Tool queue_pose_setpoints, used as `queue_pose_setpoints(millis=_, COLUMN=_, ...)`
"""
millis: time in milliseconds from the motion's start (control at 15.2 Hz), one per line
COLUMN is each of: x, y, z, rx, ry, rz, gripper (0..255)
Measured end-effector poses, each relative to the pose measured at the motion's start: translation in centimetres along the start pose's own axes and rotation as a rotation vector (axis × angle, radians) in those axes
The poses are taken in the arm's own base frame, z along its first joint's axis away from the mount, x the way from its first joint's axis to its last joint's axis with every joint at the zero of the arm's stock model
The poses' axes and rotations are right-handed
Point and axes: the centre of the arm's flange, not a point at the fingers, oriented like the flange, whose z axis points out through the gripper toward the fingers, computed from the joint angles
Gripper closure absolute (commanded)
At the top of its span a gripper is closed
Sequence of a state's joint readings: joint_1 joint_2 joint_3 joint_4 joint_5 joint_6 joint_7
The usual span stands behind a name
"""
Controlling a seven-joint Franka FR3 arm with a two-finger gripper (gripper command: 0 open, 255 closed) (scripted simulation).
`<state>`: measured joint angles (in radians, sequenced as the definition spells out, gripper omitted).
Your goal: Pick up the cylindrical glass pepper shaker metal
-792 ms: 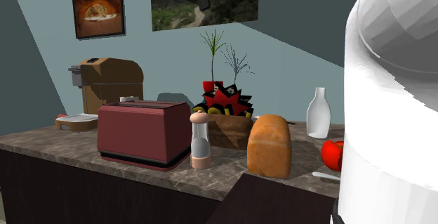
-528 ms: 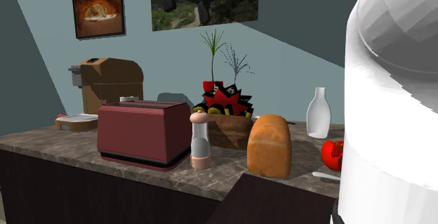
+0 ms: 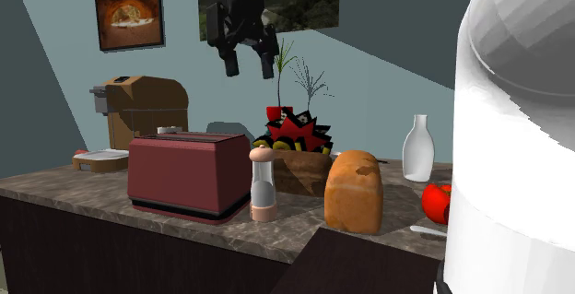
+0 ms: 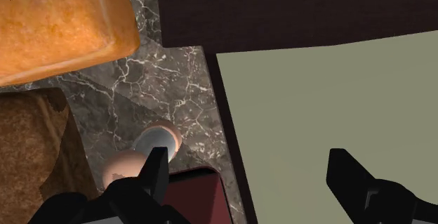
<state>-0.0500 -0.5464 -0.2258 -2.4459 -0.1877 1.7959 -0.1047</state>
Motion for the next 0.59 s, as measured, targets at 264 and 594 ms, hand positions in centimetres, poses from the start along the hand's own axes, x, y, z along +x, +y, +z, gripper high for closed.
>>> queue_pose_setpoints(millis=264, x=2.9, y=3.1, z=3.2, rx=0.014, ry=0.007, rz=0.01, gripper=0)
queue_pose_setpoints(millis=594, x=6.2, y=7.3, z=7.1, rx=0.031, ry=0.015, rz=0.023, gripper=0)
